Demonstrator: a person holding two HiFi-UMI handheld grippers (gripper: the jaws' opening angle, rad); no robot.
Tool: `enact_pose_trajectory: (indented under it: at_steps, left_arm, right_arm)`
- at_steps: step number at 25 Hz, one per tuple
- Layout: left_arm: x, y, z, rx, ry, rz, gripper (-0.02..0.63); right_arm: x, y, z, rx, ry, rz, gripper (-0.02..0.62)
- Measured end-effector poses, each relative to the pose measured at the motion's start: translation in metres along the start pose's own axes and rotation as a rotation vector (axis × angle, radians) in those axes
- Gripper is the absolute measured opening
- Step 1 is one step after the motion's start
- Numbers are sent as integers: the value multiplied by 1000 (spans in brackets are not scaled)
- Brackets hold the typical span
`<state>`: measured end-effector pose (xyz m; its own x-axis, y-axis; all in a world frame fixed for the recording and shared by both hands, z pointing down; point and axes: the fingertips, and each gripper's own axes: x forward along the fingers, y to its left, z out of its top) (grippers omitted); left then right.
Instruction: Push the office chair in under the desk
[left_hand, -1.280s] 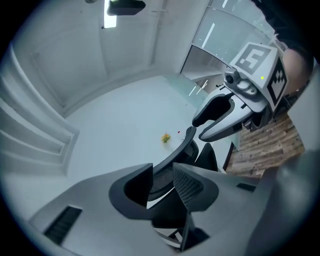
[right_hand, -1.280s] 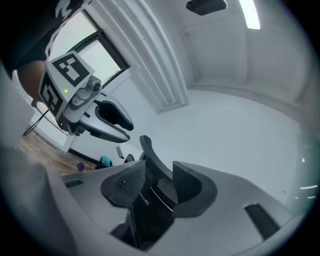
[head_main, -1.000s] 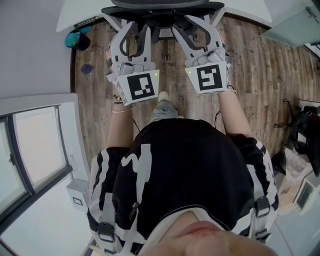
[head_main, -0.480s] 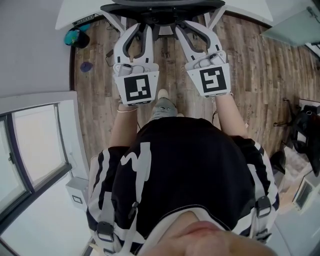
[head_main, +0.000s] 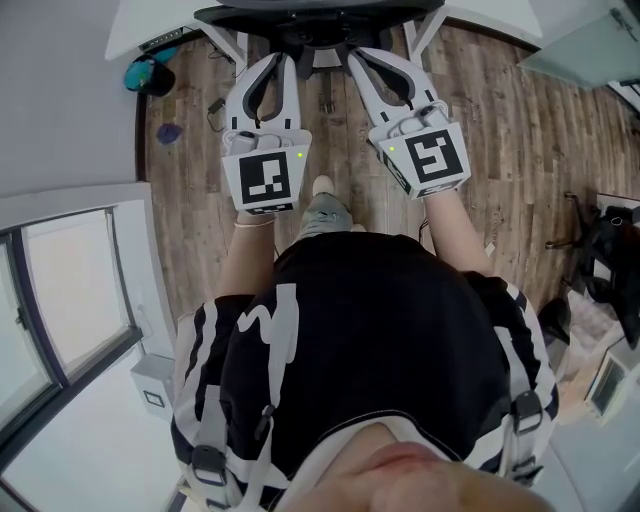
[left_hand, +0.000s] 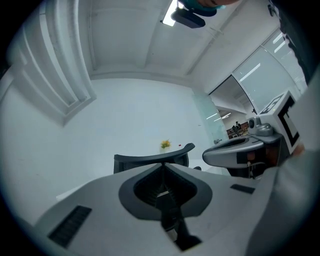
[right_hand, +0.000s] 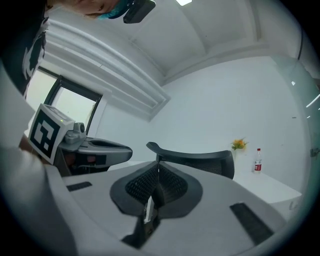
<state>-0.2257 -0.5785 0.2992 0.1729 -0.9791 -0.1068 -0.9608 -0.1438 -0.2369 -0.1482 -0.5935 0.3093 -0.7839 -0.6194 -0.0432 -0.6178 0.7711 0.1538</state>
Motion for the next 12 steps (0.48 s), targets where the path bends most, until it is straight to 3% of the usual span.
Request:
enact_pose_trajectory:
  at_steps: [8,12]
  left_arm:
    - [-2,-3,0,-31,2,-3,9]
    - [-4,-7,2,-25,-5,-11,9]
  right_arm:
    - [-2,0,2,61,-9,2,9]
    - [-4,1,0,33,1,-15,9]
